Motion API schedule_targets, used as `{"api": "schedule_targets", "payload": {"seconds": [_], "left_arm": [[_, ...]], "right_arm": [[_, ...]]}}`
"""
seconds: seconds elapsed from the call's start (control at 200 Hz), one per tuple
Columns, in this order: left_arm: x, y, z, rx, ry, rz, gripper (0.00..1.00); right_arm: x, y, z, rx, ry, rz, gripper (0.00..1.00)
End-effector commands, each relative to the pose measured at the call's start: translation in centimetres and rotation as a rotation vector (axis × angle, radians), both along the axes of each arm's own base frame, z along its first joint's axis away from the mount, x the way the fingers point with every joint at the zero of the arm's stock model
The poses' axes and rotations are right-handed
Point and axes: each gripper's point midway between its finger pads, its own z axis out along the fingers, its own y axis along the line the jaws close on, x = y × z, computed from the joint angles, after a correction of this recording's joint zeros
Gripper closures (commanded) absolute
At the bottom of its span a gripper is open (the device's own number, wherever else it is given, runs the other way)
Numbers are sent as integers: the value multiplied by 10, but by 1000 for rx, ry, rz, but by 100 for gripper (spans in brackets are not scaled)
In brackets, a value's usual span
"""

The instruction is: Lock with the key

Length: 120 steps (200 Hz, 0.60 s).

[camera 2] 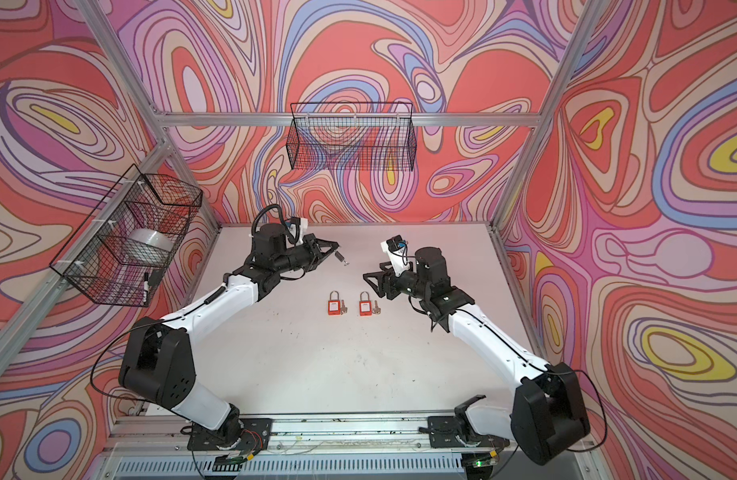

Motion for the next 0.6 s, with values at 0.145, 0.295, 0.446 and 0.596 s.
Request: {"api": "schedule_targets", "payload": {"seconds": [0.145,0.295,0.446,0.596], "left_arm": [[1,5,40,-100,-43,44,100],[-2,7,43,-102,-44,46,100],[-5,7,43,-102,-44,45,100],[-7,8,45,-101,-47,42,100]], "right_arm": [[17,29,44,49,-289,127,33],[25,51,45,29,-319,177,35],[34,69,38,23,-293,211,40],[37,82,35,28,-283,242,52]]}}
